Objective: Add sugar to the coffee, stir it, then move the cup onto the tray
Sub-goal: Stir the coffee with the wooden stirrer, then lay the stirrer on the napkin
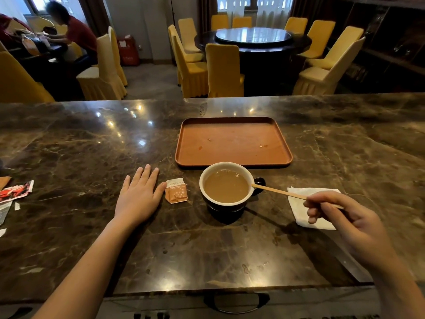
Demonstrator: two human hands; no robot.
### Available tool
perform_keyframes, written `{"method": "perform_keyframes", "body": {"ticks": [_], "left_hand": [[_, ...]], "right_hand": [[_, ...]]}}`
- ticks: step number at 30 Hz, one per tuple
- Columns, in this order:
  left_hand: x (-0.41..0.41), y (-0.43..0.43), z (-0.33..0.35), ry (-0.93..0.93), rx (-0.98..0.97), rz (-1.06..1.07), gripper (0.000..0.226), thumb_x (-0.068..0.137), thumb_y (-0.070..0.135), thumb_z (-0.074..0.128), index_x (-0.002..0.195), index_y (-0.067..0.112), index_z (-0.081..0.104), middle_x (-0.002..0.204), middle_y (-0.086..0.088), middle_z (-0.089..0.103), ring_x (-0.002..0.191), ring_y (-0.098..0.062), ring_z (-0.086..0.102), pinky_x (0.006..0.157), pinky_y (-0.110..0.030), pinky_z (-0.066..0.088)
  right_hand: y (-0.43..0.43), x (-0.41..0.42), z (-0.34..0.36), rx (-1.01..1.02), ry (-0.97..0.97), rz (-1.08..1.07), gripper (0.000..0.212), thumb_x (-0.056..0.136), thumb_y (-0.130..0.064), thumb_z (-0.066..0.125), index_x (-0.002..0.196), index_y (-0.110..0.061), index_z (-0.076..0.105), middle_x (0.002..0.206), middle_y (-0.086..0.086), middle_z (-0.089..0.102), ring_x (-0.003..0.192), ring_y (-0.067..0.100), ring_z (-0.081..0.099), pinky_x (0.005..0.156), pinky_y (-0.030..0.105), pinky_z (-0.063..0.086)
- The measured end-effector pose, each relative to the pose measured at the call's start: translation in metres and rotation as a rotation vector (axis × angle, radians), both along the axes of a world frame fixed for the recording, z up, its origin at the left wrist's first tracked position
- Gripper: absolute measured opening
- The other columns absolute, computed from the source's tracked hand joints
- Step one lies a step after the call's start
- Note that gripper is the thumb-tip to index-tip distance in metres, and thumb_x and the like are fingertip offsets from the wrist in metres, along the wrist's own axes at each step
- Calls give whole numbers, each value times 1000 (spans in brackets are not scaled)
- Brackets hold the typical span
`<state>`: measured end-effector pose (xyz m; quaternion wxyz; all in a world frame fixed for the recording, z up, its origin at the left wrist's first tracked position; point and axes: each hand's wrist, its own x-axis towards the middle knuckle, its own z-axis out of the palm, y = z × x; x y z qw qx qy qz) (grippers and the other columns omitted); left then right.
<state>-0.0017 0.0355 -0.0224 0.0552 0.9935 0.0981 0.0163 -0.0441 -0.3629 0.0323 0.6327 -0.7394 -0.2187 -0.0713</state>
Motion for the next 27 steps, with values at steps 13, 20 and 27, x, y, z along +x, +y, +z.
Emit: {"method": "perform_keyframes", "body": {"ticks": [13, 20, 27], "left_hand": [[5, 1, 1, -3, 8, -26, 63, 89, 54, 15, 142, 22, 9, 155, -2, 6, 142, -17, 2, 113, -42, 3], [2, 3, 0, 12, 0, -21, 62, 89, 53, 16, 143, 21, 9, 155, -3, 6, 142, -18, 3, 114, -43, 4], [1, 4, 0, 7, 1, -30, 63, 89, 54, 17, 143, 21, 10, 155, -4, 7, 142, -20, 4, 114, -44, 4]], "right_hand": [[10, -39, -38, -317, -229, -521, 20, 90, -15, 55, 108, -16, 62, 101, -3, 66, 99, -2, 59, 85, 9, 43], [14, -56, -52, -403, -262, -659, 24, 88, -13, 57, 110, -4, 63, 102, 4, 65, 102, -3, 55, 90, 9, 40], [20, -62, -53, -531, -171, -611, 33, 82, -12, 56, 115, -8, 62, 103, 2, 59, 98, 4, 48, 86, 3, 35]]}}
